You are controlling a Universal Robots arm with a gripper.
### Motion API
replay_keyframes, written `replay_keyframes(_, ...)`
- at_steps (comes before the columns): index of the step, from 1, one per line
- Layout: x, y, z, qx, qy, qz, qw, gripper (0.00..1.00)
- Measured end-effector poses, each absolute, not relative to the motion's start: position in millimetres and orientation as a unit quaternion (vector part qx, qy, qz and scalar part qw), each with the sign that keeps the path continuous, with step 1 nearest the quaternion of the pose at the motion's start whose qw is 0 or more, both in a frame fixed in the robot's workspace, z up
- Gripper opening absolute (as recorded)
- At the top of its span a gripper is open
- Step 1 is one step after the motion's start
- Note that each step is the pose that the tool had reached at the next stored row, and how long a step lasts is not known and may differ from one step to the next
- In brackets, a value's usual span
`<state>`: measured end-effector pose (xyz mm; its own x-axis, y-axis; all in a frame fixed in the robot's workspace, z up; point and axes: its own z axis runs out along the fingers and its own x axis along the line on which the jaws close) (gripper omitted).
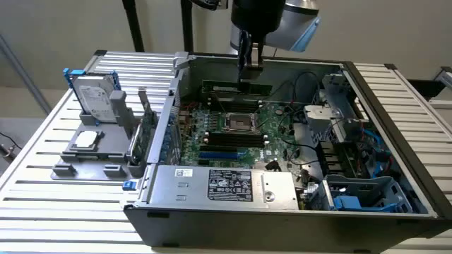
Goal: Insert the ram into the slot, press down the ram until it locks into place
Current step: 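Insert the ram into the slot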
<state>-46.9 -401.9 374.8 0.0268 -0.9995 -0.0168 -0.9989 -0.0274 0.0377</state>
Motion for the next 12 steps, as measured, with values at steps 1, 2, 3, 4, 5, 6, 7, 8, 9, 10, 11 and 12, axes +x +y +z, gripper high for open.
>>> replay_keyframes(1,-46.9,-401.9,374.8,0.716,-0.697,-0.019,0.008,0.13)
replay_keyframes(2,-46.9,-401.9,374.8,0.716,-0.697,-0.019,0.008,0.13)
replay_keyframes(3,-46.9,-401.9,374.8,0.716,-0.697,-0.019,0.008,0.13)
replay_keyframes(4,-46.9,-401.9,374.8,0.716,-0.697,-0.019,0.008,0.13)
replay_keyframes(5,-46.9,-401.9,374.8,0.716,-0.697,-0.019,0.008,0.13)
replay_keyframes(6,-46.9,-401.9,374.8,0.716,-0.697,-0.019,0.008,0.13)
replay_keyframes(7,-46.9,-401.9,374.8,0.716,-0.697,-0.019,0.008,0.13)
replay_keyframes(8,-46.9,-401.9,374.8,0.716,-0.697,-0.019,0.008,0.13)
replay_keyframes(9,-46.9,-401.9,374.8,0.716,-0.697,-0.019,0.008,0.13)
replay_keyframes(10,-46.9,-401.9,374.8,0.716,-0.697,-0.019,0.008,0.13)
replay_keyframes(11,-46.9,-401.9,374.8,0.716,-0.697,-0.019,0.008,0.13)
replay_keyframes(12,-46.9,-401.9,374.8,0.716,-0.697,-0.019,0.008,0.13)
